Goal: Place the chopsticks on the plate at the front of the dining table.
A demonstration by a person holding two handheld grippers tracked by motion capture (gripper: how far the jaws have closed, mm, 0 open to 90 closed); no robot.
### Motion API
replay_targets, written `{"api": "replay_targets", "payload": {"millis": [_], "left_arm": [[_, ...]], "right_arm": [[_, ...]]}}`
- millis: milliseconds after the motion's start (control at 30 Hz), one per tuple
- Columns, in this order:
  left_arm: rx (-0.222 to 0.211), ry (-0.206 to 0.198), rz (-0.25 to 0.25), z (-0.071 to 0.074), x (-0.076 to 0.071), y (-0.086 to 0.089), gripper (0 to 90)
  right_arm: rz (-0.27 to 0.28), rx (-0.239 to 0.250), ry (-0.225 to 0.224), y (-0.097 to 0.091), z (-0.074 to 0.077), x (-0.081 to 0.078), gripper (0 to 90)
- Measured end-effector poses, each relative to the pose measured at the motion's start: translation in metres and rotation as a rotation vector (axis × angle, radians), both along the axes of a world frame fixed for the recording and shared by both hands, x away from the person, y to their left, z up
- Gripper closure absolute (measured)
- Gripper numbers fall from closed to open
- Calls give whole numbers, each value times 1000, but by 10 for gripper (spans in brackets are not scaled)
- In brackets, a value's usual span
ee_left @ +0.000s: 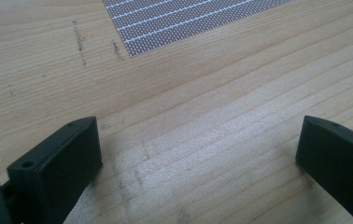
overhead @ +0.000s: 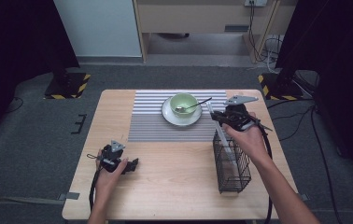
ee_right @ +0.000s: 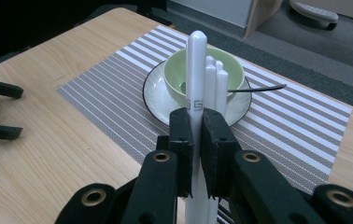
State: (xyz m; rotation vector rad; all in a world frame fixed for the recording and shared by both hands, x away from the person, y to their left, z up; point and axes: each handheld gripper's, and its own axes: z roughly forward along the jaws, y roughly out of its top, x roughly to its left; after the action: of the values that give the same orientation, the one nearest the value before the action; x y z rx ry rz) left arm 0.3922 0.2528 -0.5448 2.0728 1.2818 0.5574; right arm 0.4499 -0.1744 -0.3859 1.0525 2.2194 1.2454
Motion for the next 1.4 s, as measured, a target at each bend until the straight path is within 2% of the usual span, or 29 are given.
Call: {"api": "replay_targets", "payload": {"millis": [233, 500, 633, 733, 1000, 1267, 1400], "left_arm": [[0, 0, 0, 0, 0, 0, 0], [0, 0, 0, 0, 0, 0, 0], [0, 0, 0, 0, 0, 0, 0], [0, 0, 0, 0, 0, 0, 0], [0, 0, 0, 0, 0, 0, 0], [-1, -2, 0, 0, 0, 0, 0], [2, -2, 4, 0, 0, 0, 0]], "right_arm": [[15, 21, 7, 0, 4, 5, 838], [36, 55, 1, -2, 18, 8, 840], [39, 86, -7, -7, 24, 7, 841], [41, 132, -11, -14, 29, 5, 841], [36, 182, -31, -28, 37, 1, 842], [32, 270, -51, -43, 45, 0, 842], [27, 285, -55, -48, 46, 1, 842]]}}
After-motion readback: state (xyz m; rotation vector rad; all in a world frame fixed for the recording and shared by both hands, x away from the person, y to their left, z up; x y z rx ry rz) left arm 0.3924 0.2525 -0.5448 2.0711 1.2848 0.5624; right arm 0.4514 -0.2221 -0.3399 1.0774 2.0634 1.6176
